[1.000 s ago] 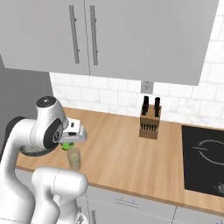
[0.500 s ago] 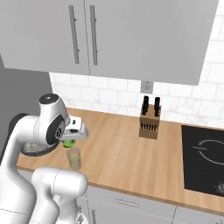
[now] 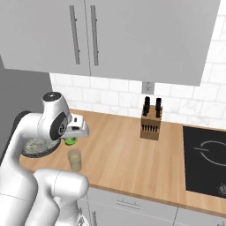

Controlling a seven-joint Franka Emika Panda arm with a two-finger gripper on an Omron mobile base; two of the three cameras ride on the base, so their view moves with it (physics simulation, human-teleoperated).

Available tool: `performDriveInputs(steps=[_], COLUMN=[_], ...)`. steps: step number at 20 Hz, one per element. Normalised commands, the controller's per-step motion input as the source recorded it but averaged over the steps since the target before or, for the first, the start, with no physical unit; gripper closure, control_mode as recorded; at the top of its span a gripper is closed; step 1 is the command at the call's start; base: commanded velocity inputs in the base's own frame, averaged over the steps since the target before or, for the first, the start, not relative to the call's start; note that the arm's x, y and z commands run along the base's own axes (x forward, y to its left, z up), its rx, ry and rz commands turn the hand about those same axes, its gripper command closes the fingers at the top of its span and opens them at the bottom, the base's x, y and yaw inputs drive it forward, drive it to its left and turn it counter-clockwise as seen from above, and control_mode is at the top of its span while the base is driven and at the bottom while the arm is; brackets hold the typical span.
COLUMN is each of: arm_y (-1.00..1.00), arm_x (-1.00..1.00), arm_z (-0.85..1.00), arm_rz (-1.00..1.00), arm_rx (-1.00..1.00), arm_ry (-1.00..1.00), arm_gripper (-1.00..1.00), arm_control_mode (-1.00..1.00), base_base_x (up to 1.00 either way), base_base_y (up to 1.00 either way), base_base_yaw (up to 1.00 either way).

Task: Grab a lemon wedge from the fridge and one ice cube from the ice bowl, and put them in the glass of lemonade.

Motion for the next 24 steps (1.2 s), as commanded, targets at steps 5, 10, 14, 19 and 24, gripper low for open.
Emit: performDriveInputs(steps=[5,10,14,19,24], arm_y=[0.02,-0.07,0.00,0.00,0.00], arm_x=[0.17,0.19,0.00,-0.12,-0.06], arm_z=[-0.40,-0.02,-0.05,-0.07,0.00], arm_rz=[0.00,0.00,0.00,0.00,0.00], arm_rx=[0.00,0.00,0.00,0.00,0.00], arm_ry=[0.05,0.01,0.00,-0.09,-0.17], arm_gripper=[1.00,1.00,1.00,1.00,1.00], arm_control_mode=[-1.00,-1.00,-1.00,-1.00,-1.00], base_base_x=[0.00,0.00,0.00,0.00,0.00], base_base_y=[0.00,0.00,0.00,0.00,0.00], base_base_yaw=[0.00,0.00,0.00,0.00,0.00])
